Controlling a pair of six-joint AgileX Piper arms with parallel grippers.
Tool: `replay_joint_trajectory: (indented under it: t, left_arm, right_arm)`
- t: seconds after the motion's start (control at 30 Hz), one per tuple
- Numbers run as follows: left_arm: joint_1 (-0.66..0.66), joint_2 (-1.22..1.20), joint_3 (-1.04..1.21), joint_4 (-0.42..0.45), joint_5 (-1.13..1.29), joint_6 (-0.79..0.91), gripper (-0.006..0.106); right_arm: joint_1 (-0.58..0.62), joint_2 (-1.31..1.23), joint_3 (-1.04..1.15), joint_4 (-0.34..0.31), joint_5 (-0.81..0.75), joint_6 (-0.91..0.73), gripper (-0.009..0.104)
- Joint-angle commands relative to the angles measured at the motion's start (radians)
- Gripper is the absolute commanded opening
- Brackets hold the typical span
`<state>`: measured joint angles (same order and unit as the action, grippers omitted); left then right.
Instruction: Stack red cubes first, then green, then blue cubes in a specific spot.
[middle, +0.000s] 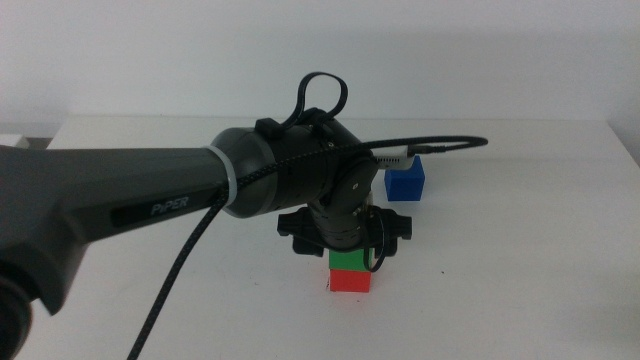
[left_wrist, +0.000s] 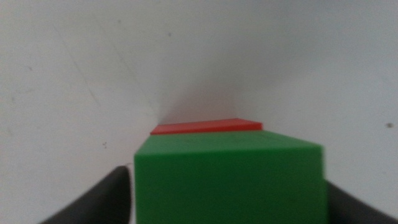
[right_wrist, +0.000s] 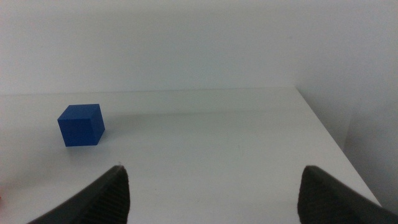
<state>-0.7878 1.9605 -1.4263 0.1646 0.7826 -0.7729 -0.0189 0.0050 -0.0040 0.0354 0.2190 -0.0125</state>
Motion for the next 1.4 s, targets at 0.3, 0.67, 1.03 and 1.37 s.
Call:
replay_joint_trajectory:
  t: [0.3, 0.67, 1.03, 1.37]
  left_arm:
    - [0.001, -0.174, -0.004, 0.0, 0.013, 0.128, 0.094]
    - [0.001, -0.798, 0.019, -0.059, 0.363, 0.595, 0.094]
    - [0.001, -1.188, 0.117, -0.191, 0.347, 0.642, 0.094]
    - [0.001, -1.188, 0.117, -0.232, 0.387, 0.642, 0.094]
  right_arm:
    - [-0.001, -0.005, 0.004, -0.007, -0.009, -0.008, 0.093]
    - [-0.001, -0.005, 0.004, -0.007, -0.009, -0.008, 0.093]
    - [-0.001, -0.005, 0.004, -0.007, -0.009, -0.008, 0.093]
    - [-0.001, -0.005, 0.004, -0.007, -0.009, -0.008, 0.093]
